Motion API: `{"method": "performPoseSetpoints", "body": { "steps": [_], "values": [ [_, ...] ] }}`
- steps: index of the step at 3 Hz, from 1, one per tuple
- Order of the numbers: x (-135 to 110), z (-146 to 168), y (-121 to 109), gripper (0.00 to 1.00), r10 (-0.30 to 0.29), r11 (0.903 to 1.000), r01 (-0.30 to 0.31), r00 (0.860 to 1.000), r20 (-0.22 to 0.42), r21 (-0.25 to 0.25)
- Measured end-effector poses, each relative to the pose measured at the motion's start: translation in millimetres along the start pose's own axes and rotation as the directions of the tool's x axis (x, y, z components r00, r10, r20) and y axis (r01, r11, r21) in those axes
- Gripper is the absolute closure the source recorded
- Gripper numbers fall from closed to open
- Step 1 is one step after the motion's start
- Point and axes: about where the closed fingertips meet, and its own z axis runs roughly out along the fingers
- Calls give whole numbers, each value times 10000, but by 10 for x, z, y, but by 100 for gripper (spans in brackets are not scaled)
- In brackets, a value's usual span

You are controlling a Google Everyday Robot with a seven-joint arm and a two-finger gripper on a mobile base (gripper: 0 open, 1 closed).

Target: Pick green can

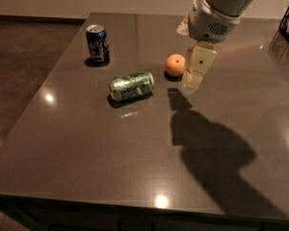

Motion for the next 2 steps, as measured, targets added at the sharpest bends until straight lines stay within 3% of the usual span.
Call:
{"method": "performPoseSetpoints", "body": {
  "steps": [1,2],
  "values": [
    [-253,293,-142,0,-901,9954,901,9959,7,-315],
    [-452,633,-211,0,-1814,9800,1796,9833,-130,-853]
  ]
}}
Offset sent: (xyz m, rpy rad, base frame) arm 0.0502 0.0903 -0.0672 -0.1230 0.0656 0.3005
